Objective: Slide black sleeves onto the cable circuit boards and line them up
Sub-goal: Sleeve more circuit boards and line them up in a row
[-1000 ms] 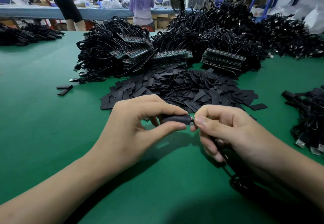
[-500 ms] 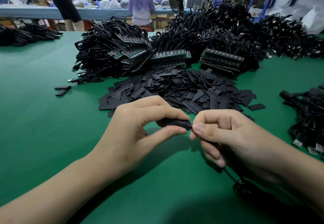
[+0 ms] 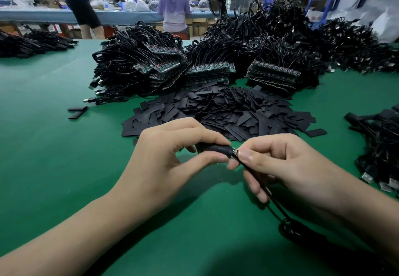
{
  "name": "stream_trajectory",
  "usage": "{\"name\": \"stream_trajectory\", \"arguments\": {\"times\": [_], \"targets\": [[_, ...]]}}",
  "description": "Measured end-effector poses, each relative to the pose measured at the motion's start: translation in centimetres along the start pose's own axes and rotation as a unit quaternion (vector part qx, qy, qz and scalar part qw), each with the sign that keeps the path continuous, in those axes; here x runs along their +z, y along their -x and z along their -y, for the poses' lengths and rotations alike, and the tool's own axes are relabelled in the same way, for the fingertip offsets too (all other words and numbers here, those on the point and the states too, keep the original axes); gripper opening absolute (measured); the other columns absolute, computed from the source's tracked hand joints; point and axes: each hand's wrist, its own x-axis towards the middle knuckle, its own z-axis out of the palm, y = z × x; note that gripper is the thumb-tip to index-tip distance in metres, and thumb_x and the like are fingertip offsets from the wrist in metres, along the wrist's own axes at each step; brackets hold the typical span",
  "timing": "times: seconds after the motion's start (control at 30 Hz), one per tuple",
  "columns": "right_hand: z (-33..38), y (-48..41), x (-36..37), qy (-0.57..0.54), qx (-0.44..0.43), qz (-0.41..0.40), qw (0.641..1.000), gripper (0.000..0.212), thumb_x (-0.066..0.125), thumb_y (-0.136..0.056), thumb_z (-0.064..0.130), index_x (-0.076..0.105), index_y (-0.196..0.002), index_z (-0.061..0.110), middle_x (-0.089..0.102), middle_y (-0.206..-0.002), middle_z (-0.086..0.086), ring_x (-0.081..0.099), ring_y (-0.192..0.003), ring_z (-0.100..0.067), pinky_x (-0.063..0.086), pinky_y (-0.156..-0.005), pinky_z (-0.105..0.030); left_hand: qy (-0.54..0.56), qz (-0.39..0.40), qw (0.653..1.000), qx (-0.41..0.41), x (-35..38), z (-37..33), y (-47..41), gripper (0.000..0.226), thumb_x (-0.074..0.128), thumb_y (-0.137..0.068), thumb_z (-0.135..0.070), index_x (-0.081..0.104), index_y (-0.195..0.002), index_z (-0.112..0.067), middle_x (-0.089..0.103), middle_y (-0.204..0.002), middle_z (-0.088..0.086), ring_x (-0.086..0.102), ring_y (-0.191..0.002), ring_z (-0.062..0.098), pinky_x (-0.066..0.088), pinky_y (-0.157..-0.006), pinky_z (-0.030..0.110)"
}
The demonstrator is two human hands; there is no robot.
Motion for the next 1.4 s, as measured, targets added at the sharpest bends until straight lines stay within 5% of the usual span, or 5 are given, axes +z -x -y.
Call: {"name": "stream_trajectory", "arguments": {"times": [0.2,0.5,0.87,1.13,1.4], "targets": [[-0.1,0.0,0.3,0.025,-0.009,-0.001,1.0,0.025,0.06,-0.098,0.034,0.077,-0.086,0.02,0.065,-0.061,-0.006,0.058,-0.05,-0.016,0.045,-0.053,-0.02,0.003,0.019,1.0,0.008,0.0,0.1,0.0,0.015,0.078,-0.085,-0.025,0.08,-0.098,-0.017,0.071,-0.09,-0.01,0.068,-0.084,0.007,0.05,-0.078,0.016],[0.1,0.2,0.8,0.046,-0.01,-0.017,0.999,0.02,0.058,-0.095,0.03,0.076,-0.103,0.026,0.071,-0.07,-0.007,0.062,-0.059,-0.015,0.048,-0.059,-0.024,-0.048,-0.046,0.996,-0.058,0.3,0.6,-0.2,0.025,0.075,-0.081,-0.041,0.08,-0.104,-0.034,0.054,-0.091,-0.005,0.055,-0.077,0.015,0.045,-0.07,0.019],[0.0,0.6,2.0,0.305,-0.078,-0.114,0.942,0.01,0.066,-0.096,0.028,0.071,-0.098,0.038,0.071,-0.068,0.014,0.061,-0.055,-0.01,0.042,-0.053,-0.014,0.023,-0.035,0.993,-0.108,0.8,-0.1,0.1,0.046,0.077,-0.077,-0.044,0.075,-0.12,-0.027,0.07,-0.104,-0.013,0.069,-0.095,0.003,0.052,-0.086,0.013],[0.0,0.6,1.9,0.28,-0.083,-0.111,0.95,0.016,0.066,-0.096,0.026,0.07,-0.085,0.038,0.071,-0.067,0.011,0.063,-0.054,-0.005,0.042,-0.053,-0.011,-0.008,-0.056,0.995,-0.077,0.5,-0.3,-0.1,0.042,0.083,-0.076,-0.034,0.075,-0.117,-0.028,0.067,-0.101,-0.012,0.068,-0.1,0.013,0.056,-0.086,0.036],[0.1,0.5,1.9,0.242,-0.071,-0.11,0.962,0.018,0.066,-0.097,0.021,0.072,-0.083,0.031,0.071,-0.067,0.006,0.06,-0.049,-0.008,0.046,-0.053,-0.016,-0.023,-0.063,0.996,-0.055,0.4,-0.5,-0.3,0.037,0.084,-0.076,-0.034,0.076,-0.111,-0.029,0.066,-0.099,-0.014,0.067,-0.099,0.01,0.054,-0.085,0.029]]}}
